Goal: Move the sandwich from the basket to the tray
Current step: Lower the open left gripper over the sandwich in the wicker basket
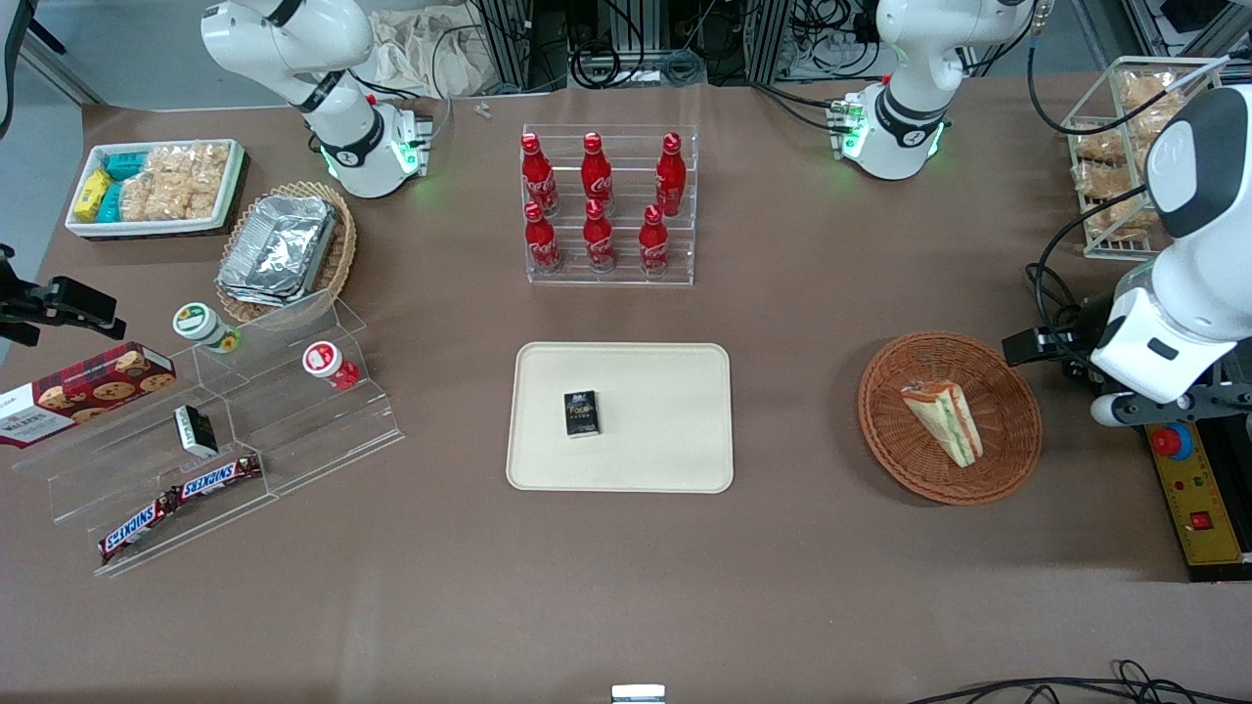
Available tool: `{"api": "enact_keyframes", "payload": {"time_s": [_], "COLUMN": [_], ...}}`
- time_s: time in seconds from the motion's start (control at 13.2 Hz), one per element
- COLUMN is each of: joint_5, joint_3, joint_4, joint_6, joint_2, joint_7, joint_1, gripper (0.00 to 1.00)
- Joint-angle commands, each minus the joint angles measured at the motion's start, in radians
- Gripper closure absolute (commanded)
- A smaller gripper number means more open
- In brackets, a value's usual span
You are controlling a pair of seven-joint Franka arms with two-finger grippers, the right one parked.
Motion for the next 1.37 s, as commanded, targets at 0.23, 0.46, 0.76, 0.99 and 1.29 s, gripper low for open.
{"api": "enact_keyframes", "payload": {"time_s": [0.23,0.46,0.76,0.99,1.29], "joint_5": [0.061,0.06,0.061,0.064,0.064], "joint_3": [-0.004,-0.001,0.001,0.036,0.041], "joint_4": [-0.034,-0.189,-0.333,-0.422,-0.471], "joint_6": [-0.016,0.185,0.357,0.486,0.572], "joint_2": [0.024,0.021,0.041,0.075,0.115], "joint_7": [-0.144,-0.325,-0.485,-0.533,-0.534], "joint_1": [-0.004,0.002,0.002,0.002,0.002], "gripper": [0.0,0.0,0.0,0.0,0.0]}}
